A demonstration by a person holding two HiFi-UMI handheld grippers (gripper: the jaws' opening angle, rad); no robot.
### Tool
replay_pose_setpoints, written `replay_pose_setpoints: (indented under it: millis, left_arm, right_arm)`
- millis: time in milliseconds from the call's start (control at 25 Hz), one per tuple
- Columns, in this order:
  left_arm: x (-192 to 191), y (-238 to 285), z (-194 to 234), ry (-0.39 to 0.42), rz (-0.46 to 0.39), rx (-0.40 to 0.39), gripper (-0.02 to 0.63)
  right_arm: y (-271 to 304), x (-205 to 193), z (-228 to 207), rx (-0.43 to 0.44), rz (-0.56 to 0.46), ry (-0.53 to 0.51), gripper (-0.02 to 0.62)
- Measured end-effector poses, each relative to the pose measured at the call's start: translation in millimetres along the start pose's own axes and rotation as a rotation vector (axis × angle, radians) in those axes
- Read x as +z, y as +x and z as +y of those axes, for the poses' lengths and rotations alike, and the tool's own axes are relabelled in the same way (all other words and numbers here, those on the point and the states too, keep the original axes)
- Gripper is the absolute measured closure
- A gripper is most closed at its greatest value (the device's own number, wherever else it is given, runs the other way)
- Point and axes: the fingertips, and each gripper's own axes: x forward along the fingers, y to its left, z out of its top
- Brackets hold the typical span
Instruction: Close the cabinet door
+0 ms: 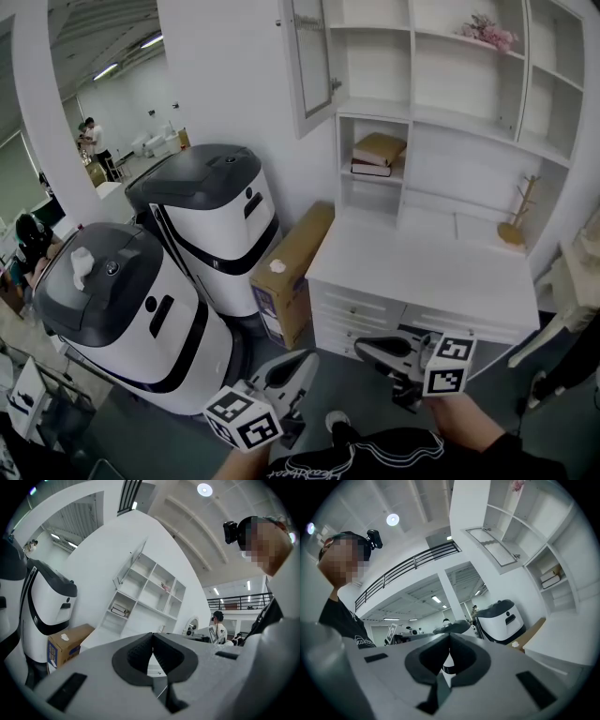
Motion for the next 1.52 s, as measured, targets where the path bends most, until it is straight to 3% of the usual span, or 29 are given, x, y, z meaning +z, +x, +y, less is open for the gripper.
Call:
replay_pose_setpoints:
  millis: [320, 480, 760, 1000, 1200, 1520]
  left_arm:
    - [25, 81, 76, -0.01, 0.03, 0.003, 0.601]
    - [56, 115, 100, 0.006, -0.006, -0.016, 0.601]
    - [90, 149, 109, 0.093, -0.053, -0.074, 0.601]
    - [123, 165, 132, 0.054, -0.107, -0.096, 0.601]
    - [162, 181, 152, 0.016, -0.155, -0.17, 0.601]
    - [250, 213, 196, -0.018, -0.279, -0.351, 0.6]
  right_arm:
    - [35, 34, -106, -0.007, -0.007, 0.033, 0.589]
    - [50, 62, -144, 0.011, -0.019, 0.021, 0.589]
    - [67, 106, -175, 0.044, -0.074, -0.041, 0.589]
    - [73, 132, -191, 0.034, -0.096, -0.081, 0.589]
    - [81, 160, -214, -0.003, -0.116, -0.124, 0.589]
    - [102, 206, -264, -0.095, -0.137, -0.184, 0.589]
